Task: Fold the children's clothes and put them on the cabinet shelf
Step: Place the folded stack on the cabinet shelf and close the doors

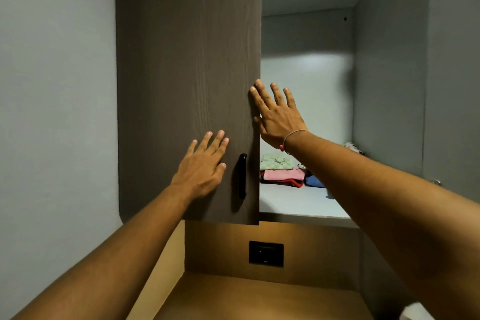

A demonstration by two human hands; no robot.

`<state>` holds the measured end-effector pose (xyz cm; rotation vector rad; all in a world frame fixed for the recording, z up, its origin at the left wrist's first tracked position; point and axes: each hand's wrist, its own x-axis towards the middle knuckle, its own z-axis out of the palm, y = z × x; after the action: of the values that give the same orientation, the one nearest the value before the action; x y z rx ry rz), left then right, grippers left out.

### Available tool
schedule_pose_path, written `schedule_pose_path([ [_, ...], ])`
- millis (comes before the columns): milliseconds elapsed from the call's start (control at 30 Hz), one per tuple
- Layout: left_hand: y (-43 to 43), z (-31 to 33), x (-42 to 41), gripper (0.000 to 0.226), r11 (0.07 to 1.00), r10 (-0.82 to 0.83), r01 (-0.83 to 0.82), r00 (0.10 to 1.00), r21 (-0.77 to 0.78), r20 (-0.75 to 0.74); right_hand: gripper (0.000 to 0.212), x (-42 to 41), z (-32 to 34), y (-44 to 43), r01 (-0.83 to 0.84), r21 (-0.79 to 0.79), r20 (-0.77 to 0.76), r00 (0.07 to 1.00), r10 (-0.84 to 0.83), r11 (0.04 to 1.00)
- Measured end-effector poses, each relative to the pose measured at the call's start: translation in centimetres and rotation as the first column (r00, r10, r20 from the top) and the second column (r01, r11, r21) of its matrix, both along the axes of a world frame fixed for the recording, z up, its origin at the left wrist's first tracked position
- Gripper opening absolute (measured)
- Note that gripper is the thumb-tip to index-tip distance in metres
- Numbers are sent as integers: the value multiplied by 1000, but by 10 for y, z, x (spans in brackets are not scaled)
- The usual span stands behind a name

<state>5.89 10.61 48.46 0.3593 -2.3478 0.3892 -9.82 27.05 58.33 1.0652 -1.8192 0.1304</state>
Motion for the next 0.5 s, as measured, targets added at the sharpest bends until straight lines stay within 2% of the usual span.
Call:
schedule_pose_path([
  [133,7,18,17,64,1000,13,-11,995,-27,100,67,8,-17,13,35,75,51,998,-39,997],
  [200,11,30,24,64,999,27,-24,990,-25,136,65,12,-35,26,11,80,127,992,-21,997],
  [300,21,51,30,58,999,41,-39,981,-16,188,64,26,-64,70,-52,-119,291,953,85,992],
  [367,27,65,31,54,997,71,-67,979,-28,189,65,39,-79,110,-64,-282,340,926,162,957],
  [433,36,76,29,52,997,79,-76,982,-21,169,65,57,-92,158,-55,-440,319,923,213,896],
  [500,55,85,21,53,999,13,-8,994,-49,104,67,82,-99,211,-34,-568,257,942,216,822],
])
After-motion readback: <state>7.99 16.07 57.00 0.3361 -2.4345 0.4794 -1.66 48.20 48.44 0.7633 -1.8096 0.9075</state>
